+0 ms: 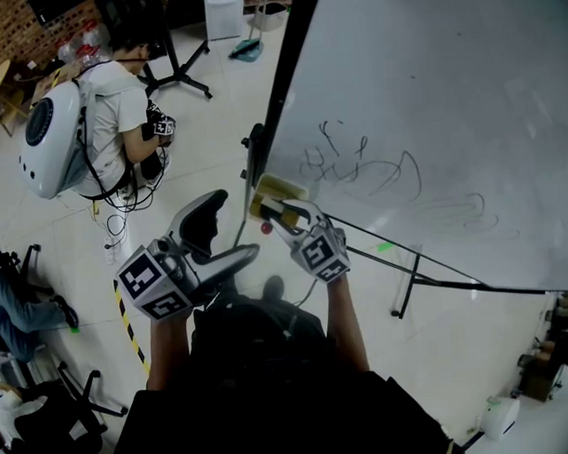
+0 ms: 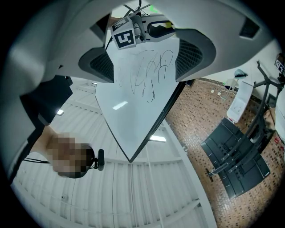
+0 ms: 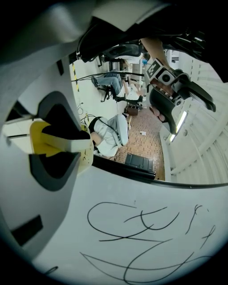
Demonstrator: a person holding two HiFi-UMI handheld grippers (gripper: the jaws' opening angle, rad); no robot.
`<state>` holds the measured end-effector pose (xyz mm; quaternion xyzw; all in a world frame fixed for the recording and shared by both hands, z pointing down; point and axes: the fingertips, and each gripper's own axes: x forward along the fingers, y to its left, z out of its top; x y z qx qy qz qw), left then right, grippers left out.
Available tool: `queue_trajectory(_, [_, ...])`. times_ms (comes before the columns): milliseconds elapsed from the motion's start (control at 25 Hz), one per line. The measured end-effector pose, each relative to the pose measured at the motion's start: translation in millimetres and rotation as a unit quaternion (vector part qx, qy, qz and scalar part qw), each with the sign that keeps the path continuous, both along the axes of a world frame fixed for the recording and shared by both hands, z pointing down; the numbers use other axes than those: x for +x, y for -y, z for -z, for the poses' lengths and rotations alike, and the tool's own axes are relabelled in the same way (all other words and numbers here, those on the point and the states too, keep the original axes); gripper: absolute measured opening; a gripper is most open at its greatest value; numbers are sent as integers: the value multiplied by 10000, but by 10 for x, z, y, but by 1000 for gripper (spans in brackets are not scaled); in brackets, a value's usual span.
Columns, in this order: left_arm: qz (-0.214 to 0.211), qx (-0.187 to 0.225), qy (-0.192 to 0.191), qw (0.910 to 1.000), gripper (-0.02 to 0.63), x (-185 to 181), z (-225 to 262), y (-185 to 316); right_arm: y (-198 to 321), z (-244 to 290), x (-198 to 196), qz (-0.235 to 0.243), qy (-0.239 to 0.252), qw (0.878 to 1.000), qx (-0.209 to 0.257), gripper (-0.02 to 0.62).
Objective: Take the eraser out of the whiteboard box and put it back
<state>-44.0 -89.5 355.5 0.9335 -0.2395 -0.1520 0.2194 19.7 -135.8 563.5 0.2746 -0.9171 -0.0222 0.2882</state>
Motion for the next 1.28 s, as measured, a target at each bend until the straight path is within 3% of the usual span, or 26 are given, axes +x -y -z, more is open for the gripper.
queue_trajectory(400, [-58,17,23,10000,430,38,31,-29,23,87,34,-171,46,9998,108,213])
queue_trajectory(680, [-86,25,60,9999,430,71,41,-39,68,501,91,-320,1048,9939,134,215])
queue_trajectory(920, [-100,27,97,9999,430,128,41,-66,57,1018,229,-438,2334,9714,88,212])
queue_trajectory(1040, [-98,42,122,9999,430,157,51,-73,12,1261,336,-321,2872,9572,144,173])
queue_trajectory(1280, [-122,78,208,9997,430,236,98,-115,-152,1687,470,-132,3635,9312,247,138])
